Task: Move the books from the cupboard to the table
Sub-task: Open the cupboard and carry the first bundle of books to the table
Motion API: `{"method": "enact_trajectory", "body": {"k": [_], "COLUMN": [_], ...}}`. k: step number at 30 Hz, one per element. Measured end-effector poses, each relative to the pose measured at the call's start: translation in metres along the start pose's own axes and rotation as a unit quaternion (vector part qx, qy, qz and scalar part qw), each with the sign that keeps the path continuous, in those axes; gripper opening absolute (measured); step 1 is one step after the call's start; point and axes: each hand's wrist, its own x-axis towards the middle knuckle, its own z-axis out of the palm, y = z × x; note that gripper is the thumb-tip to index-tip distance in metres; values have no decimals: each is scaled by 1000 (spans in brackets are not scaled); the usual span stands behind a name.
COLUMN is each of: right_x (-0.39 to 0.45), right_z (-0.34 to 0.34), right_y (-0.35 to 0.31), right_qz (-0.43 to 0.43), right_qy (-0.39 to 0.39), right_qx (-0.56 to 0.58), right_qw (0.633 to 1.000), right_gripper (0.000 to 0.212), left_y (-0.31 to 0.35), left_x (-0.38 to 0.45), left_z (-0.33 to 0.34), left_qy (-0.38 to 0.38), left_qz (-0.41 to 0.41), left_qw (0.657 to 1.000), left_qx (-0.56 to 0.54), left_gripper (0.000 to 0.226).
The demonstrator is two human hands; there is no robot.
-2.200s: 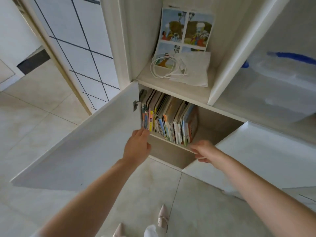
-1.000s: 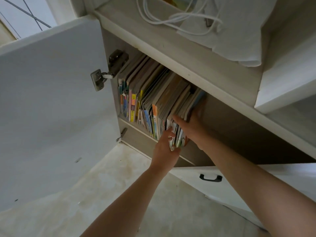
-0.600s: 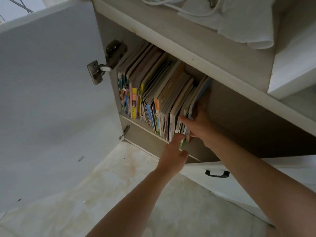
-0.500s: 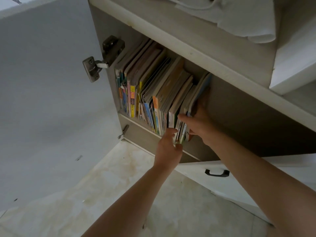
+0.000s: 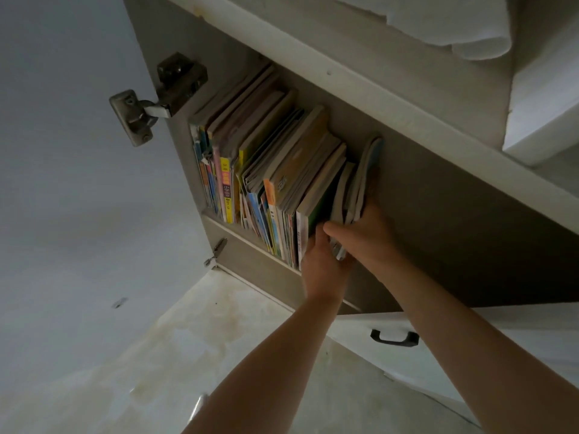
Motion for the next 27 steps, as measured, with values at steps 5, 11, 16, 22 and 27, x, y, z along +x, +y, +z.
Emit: {"method": "enact_trajectory", "body": {"k": [5,11,16,22,27], "right_x": [-21,-73,-109,-56,-21], "right_z": [-10,0,-11,-21,-7], "right_y": [9,13,16,21,25], "right_qz": [10,-39,-35,54,26], "right_qy": [24,-25,-210,-75,-148], "right_qx": [27,5,23,91,18], "right_qw": [999,999,977,992,989], "right_gripper": [76,71,88,99,63], "left_y": [0,-20,-48,-78,-83], "left_x": [-5,-33,-58,-70,-66], "left_z": [7,-37,-87,-103,-112], "left_qy": [53,58,29,-10,-45], "left_qz": [62,111,100,96,101], "left_qw": [995,987,993,995,994], "left_qx": [61,98,51,35,-13], "left_gripper": [31,35,46,70,60]}}
